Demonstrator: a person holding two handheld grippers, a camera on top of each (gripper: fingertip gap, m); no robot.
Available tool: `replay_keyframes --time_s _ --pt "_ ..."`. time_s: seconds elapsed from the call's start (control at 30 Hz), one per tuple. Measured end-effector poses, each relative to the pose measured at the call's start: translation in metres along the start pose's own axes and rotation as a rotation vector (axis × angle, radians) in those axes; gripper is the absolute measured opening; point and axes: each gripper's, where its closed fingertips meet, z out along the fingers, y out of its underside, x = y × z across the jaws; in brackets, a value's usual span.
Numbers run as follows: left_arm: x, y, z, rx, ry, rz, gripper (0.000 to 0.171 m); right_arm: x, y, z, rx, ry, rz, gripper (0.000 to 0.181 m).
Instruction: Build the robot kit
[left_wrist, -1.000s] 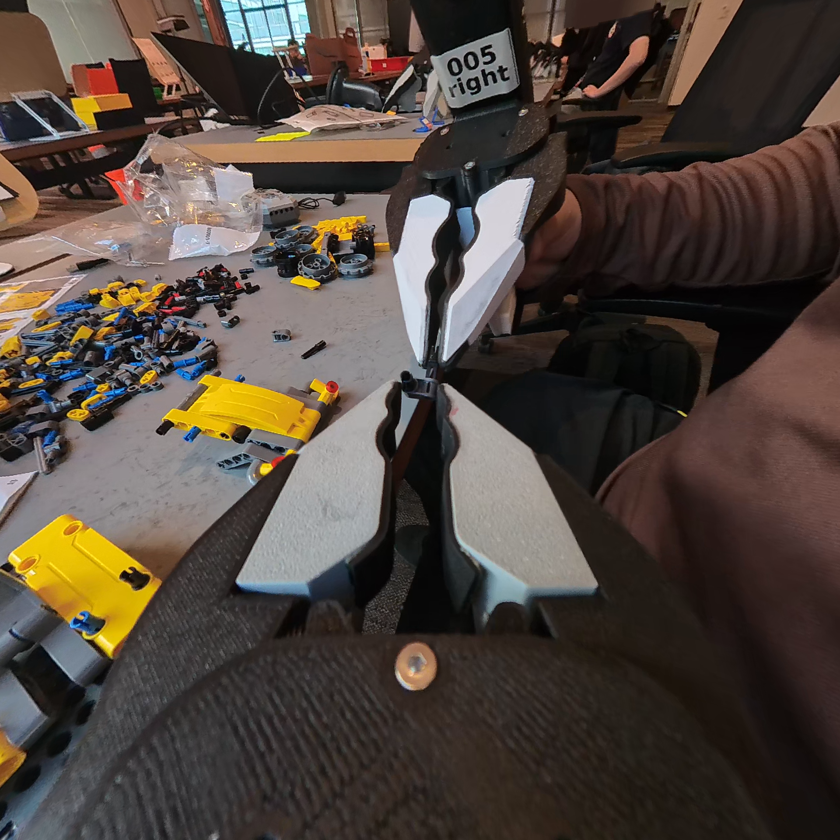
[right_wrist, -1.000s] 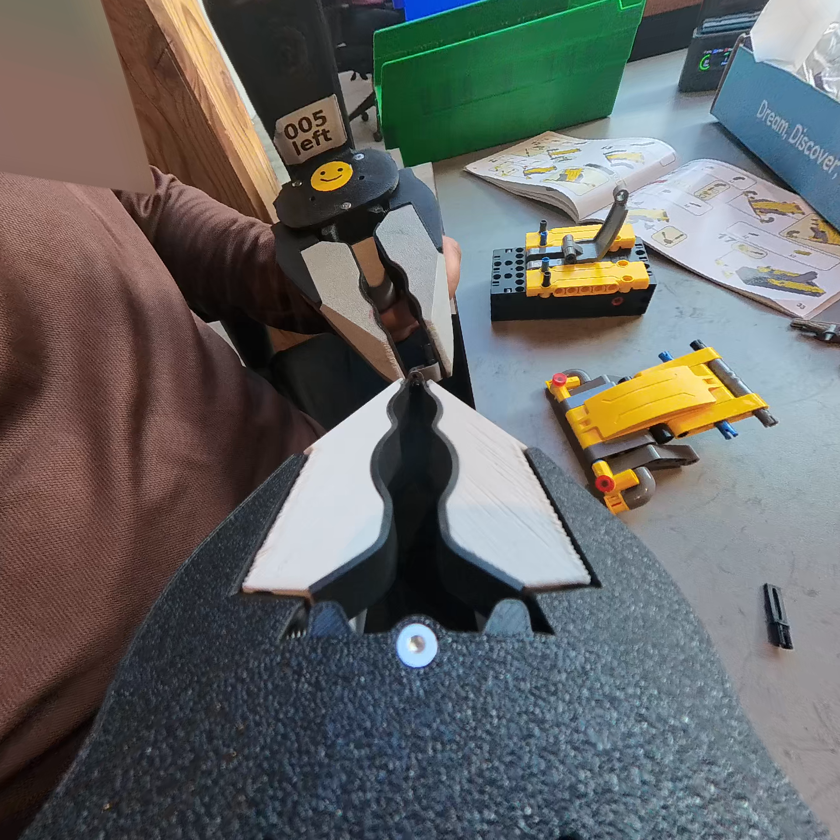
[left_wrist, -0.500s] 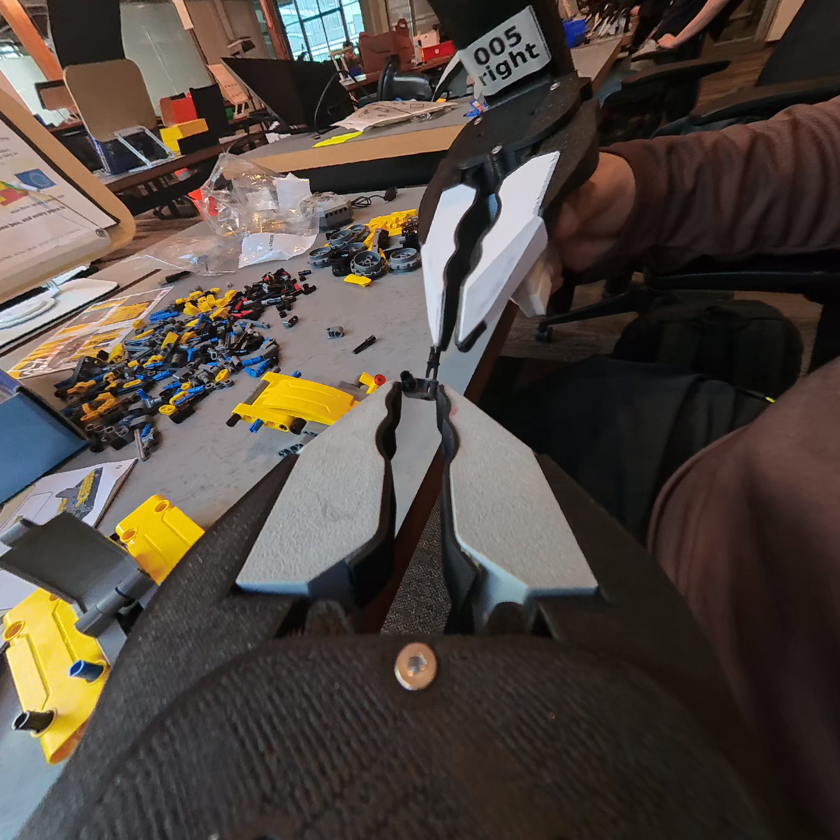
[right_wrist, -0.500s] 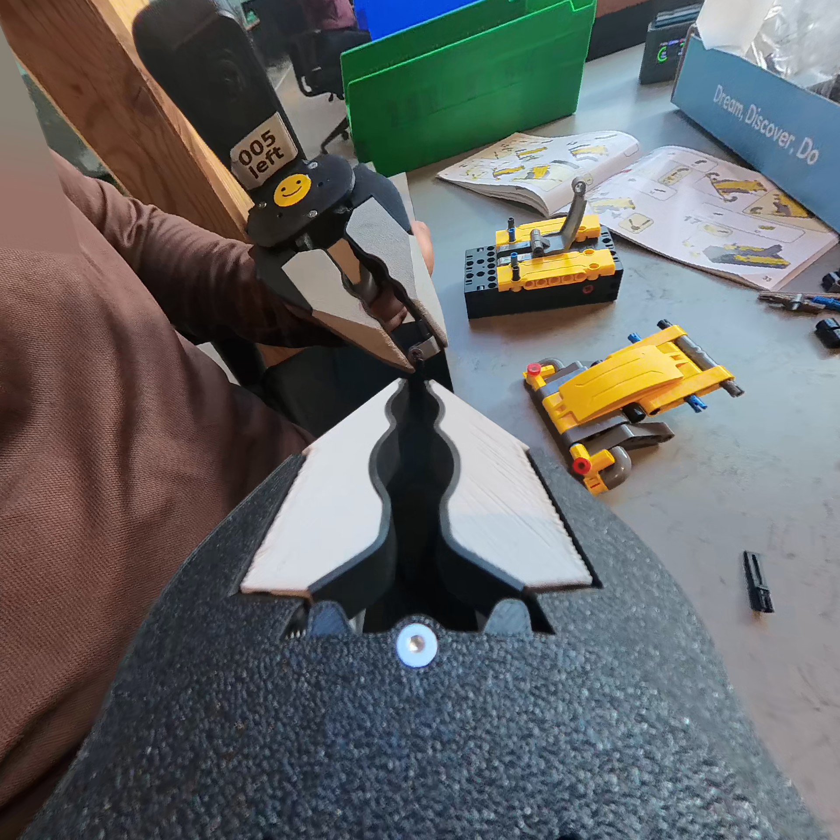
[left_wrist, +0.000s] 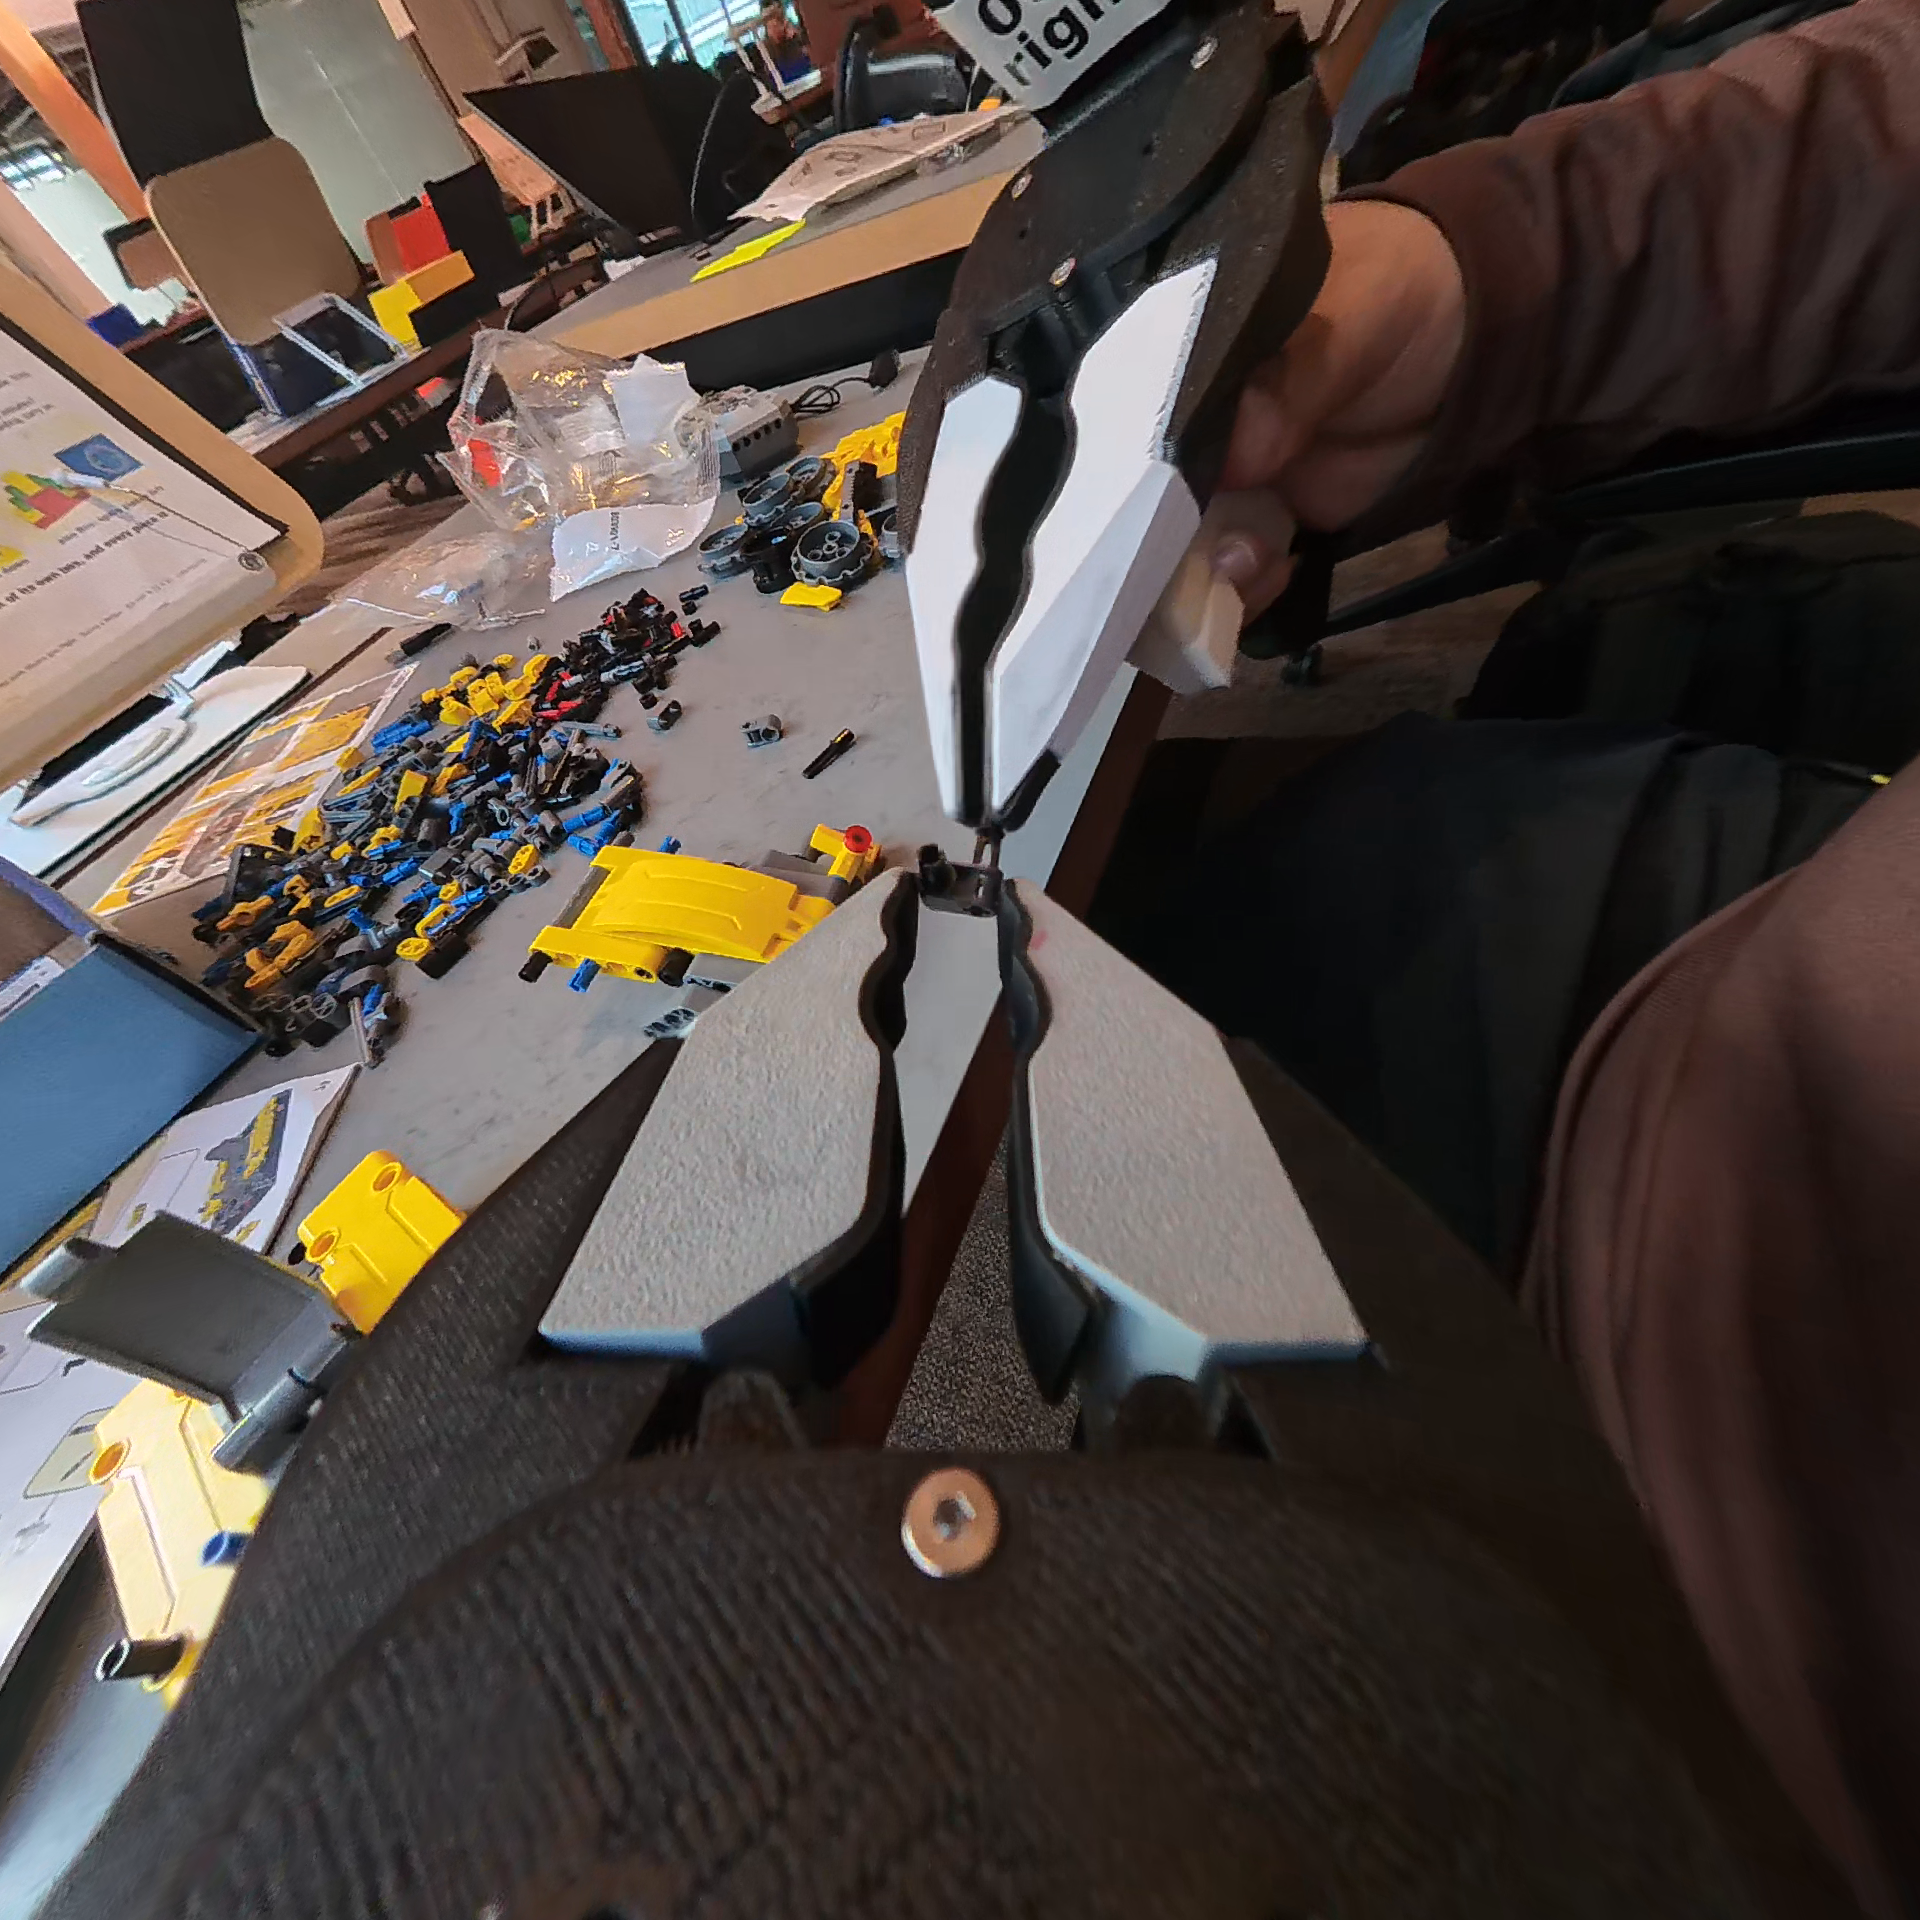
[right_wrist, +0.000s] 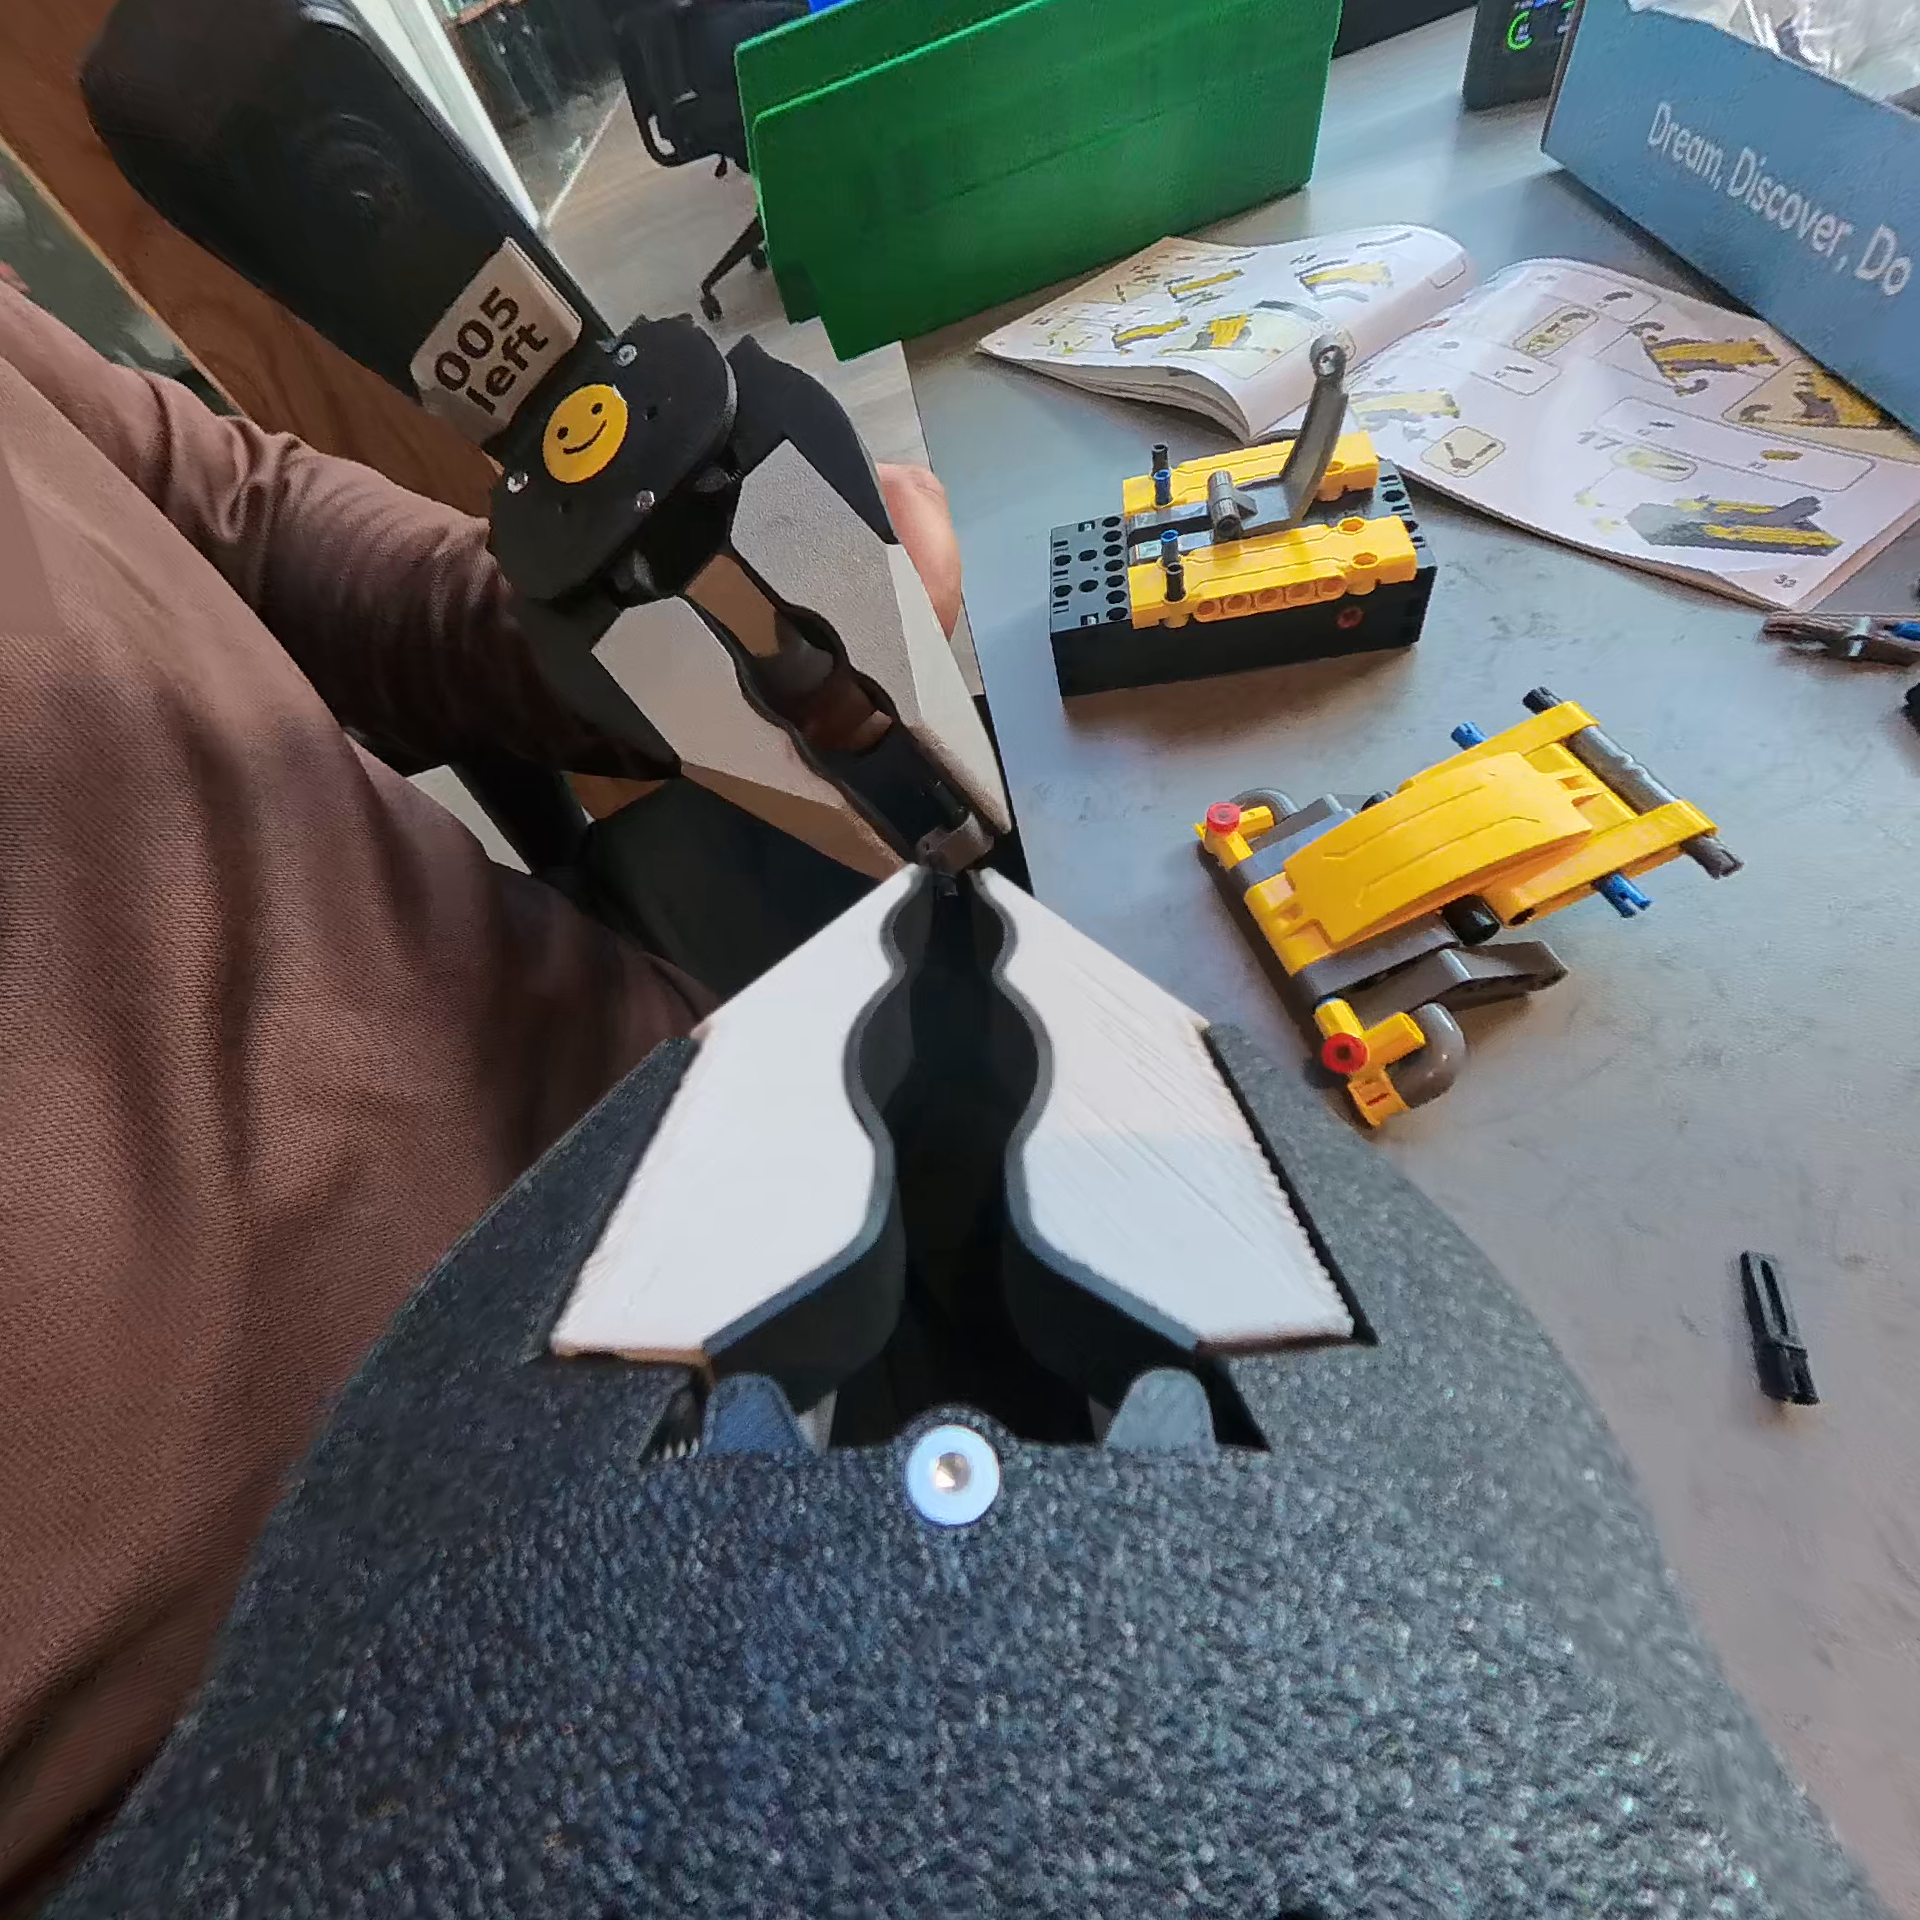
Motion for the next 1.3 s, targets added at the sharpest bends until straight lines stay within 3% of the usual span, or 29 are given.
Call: replay_keyframes --time_s 0.53,0.73,1.1,1.3 --pt "-0.015 -0.002 -0.002 -0.039 -0.129 0.041 0.012 0.013 -0.005 0.004 0.099 -0.055 0.288 0.004" --pt "-0.025 0.009 0.000 -0.139 -0.214 0.084 0.012 0.026 0.004 0.008 0.040 0.061 0.243 0.014" --pt "-0.021 0.004 0.001 -0.143 -0.211 0.071 0.012 0.026 0.006 0.012 0.030 0.099 0.190 0.008" --pt "-0.027 0.019 0.003 -0.212 -0.224 0.044 0.013 0.028 0.002 0.010 0.037 0.118 0.188 0.013"
